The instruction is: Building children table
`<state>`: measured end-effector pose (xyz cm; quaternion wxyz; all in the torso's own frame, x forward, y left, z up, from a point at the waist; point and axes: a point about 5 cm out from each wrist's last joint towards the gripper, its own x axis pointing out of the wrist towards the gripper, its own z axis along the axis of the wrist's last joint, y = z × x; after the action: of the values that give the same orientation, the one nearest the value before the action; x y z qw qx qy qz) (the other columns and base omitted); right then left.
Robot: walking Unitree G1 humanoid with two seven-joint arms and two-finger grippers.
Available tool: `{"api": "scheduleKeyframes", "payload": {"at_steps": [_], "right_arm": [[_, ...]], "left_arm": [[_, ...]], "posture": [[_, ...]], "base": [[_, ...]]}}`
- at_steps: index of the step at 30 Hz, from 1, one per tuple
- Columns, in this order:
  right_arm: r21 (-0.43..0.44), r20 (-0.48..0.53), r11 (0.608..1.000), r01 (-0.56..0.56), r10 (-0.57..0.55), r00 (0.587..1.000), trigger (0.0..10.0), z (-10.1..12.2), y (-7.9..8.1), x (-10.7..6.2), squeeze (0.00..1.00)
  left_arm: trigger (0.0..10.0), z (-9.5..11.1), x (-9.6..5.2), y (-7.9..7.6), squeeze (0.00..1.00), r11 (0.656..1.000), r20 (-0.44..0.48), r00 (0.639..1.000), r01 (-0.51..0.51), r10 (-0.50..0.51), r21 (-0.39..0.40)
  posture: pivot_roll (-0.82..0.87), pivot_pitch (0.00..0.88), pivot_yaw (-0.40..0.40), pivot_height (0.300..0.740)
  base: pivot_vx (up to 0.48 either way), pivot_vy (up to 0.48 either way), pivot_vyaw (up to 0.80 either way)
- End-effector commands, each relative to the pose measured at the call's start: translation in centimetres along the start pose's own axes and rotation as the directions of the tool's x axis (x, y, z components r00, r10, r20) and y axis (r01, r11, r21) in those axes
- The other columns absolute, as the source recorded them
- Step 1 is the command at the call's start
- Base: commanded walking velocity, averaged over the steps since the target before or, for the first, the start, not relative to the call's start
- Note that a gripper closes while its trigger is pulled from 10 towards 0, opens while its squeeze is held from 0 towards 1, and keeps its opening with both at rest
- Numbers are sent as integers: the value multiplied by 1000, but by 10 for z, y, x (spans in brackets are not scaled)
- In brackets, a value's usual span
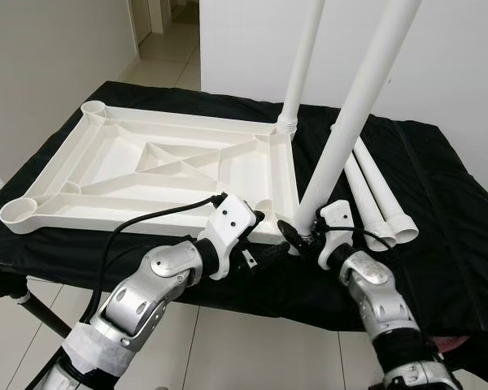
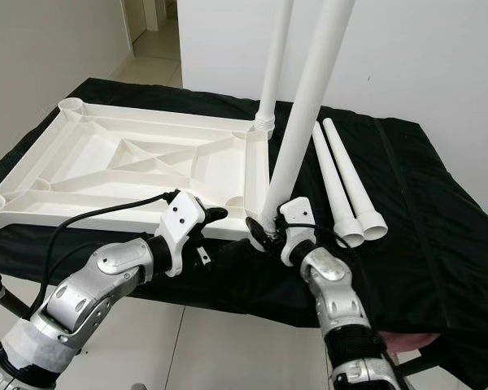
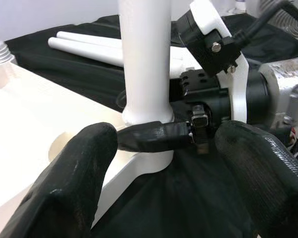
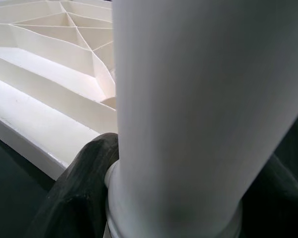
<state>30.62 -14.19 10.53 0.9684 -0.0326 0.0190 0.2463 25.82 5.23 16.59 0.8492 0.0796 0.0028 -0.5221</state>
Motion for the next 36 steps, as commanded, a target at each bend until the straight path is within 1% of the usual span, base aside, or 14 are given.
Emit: {"api": "scheduleKeyframes", "payload": {"at_steps": [1,4,6,7,10,18,19,20,29,30,31,32,33,36], "right_arm": [[93,-50,993,68,-63,997,10000,-12,9,-3,0],[111,-61,986,127,-120,991,10000,-11,12,-3,0],[150,-92,938,312,-301,949,10000,-10,15,-4,0],[150,-92,938,312,-301,949,10000,-10,15,-4,0],[171,-127,852,495,-479,868,10000,-8,16,-5,0],[202,-93,794,574,-568,818,10000,1,15,-11,0],[218,-91,785,579,-575,813,10000,2,14,-13,59],[231,-73,793,564,-564,823,10000,3,13,-13,1000],[205,39,870,448,-465,884,10000,22,14,-9,1000],[185,56,894,408,-424,904,10000,24,14,-7,737],[185,56,894,408,-424,904,10000,24,14,-7,737],[167,65,918,360,-375,925,10000,26,14,-5,0],[167,65,918,360,-375,925,10000,26,14,-5,0],[86,99,980,180,-188,977,10000,31,8,0,0]], "left_arm": [[10000,-1,-1,-5,0,995,0,995,95,-95,5],[10000,-1,-1,-5,0,995,-1,995,95,-95,5],[10000,-1,0,-4,0,995,0,996,95,-95,5],[10000,-1,0,-4,0,995,0,996,95,-95,5],[10000,-1,0,-4,0,995,1,995,95,-95,7],[10000,0,-1,0,0,997,4,997,82,-82,15],[10000,0,-1,0,0,997,5,997,80,-80,14],[10000,0,-1,0,0,997,4,997,81,-81,14],[10000,1,0,1,0,995,1,995,96,-96,24],[10000,2,1,2,0,995,4,995,97,-97,24],[10000,2,1,2,0,995,4,995,97,-97,24],[10000,2,1,2,0,995,6,995,98,-98,24],[10000,2,1,2,0,995,6,995,98,-98,24],[10000,3,3,2,0,994,8,995,100,-101,31]], "posture": [[-58,0,-41,740],[-58,0,-42,740],[-60,0,-46,740],[-60,0,-46,740],[-60,0,-49,740],[-61,0,-47,740],[-62,0,-47,740],[-65,0,-44,740],[-74,0,-32,740],[-74,0,-32,740],[-74,0,-32,740],[-84,0,-29,740],[-84,0,-29,740],[-88,0,-30,740]], "base": [[0,0,0],[0,0,0],[0,0,0],[0,0,0],[0,0,0],[0,0,0],[0,0,0],[0,0,0],[0,0,0],[0,0,0],[0,0,0],[0,0,0],[0,0,0],[0,0,0]]}}
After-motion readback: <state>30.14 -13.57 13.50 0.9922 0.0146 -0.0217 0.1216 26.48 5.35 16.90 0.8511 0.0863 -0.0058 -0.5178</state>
